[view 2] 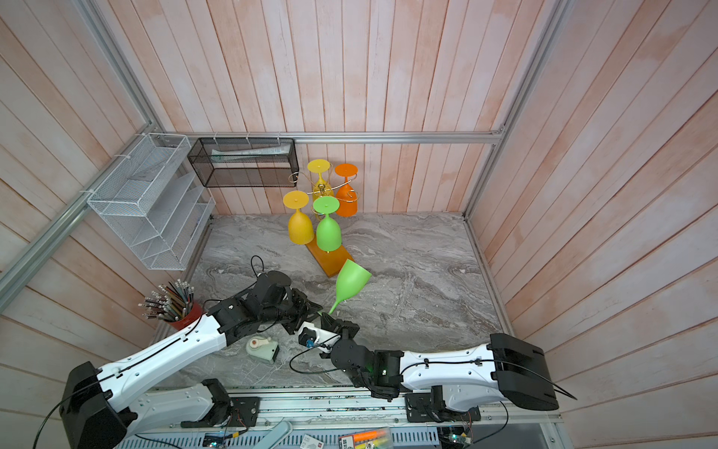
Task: Take the wine glass off the wine glass rack
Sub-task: Pick up the wine glass from the wine glass rack.
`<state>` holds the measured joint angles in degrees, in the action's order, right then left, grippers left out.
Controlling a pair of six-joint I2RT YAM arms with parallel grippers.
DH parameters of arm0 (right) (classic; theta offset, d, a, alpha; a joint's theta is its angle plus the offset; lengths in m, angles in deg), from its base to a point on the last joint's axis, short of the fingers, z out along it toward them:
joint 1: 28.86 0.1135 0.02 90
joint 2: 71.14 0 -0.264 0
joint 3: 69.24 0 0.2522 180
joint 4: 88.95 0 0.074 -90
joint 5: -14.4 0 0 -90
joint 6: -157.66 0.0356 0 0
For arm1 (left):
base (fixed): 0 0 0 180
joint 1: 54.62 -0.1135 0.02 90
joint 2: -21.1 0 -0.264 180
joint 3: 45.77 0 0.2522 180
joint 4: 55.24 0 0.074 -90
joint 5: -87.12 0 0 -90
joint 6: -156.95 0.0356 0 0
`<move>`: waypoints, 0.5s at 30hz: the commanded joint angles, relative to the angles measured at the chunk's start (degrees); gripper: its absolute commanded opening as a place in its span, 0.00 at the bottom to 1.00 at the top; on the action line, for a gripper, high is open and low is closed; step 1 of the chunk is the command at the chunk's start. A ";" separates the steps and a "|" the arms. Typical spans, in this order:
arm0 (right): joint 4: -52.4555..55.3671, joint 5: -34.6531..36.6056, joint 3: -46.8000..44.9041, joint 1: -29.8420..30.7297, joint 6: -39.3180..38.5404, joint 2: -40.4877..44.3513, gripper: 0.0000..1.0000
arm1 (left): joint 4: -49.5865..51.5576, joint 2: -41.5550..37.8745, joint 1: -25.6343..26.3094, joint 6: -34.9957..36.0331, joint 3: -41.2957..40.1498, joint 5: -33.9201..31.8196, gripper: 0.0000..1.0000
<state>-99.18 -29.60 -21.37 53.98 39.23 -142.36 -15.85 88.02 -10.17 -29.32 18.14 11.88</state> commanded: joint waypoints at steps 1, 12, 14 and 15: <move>-3.17 0.95 0.72 0.18 -0.32 0.02 0.00 | 1.45 1.01 0.38 0.03 0.65 1.03 0.21; -3.94 0.30 0.05 -0.11 -0.76 -0.07 0.00 | -0.58 0.43 0.31 -0.85 -1.02 0.60 0.10; -4.04 0.16 -0.03 -0.24 -0.61 -0.15 0.00 | -0.48 -0.01 0.13 -0.85 -1.11 0.24 0.08; -4.18 0.17 0.01 -0.36 -0.50 -0.15 0.00 | -0.35 -0.16 -0.04 -0.85 -1.19 0.22 0.07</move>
<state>-99.27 -30.48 -21.48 54.03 38.62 -142.40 -17.73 88.50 -10.24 -30.85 18.12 11.84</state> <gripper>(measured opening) 0.048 0.073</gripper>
